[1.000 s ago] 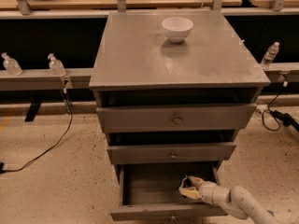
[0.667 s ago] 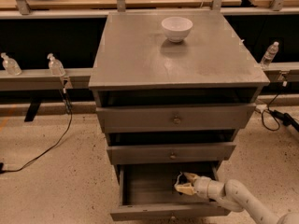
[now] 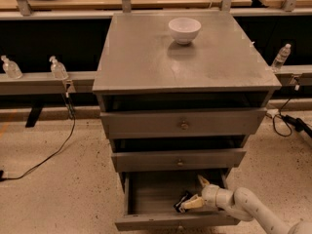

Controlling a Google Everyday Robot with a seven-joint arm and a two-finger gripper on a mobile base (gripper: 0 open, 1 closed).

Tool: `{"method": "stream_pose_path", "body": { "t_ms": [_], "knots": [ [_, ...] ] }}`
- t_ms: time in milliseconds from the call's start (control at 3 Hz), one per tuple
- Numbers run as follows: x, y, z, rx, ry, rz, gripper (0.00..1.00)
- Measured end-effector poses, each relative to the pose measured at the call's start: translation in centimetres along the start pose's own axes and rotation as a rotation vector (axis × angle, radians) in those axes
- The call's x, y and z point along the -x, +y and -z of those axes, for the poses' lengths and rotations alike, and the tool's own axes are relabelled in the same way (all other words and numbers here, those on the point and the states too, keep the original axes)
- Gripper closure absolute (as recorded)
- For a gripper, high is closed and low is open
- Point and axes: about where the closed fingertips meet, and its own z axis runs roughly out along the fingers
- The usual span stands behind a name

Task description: Place rxbar chocolate into bottom drawer

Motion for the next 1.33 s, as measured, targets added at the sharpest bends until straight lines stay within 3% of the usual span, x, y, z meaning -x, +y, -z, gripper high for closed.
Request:
{"method": "stream_pose_path", "body": {
  "t_ms": [667,1000,1333],
  "knots": [
    [0.0,-0.8,1.4,0.022,0.018,-0.012,0.0],
    [0.4,-2.2,5.1,0.043,0.011,-0.018,0.0],
    [0.9,-2.7,9.0,0.089,-0.056,-0.028,0.0]
  ]
}}
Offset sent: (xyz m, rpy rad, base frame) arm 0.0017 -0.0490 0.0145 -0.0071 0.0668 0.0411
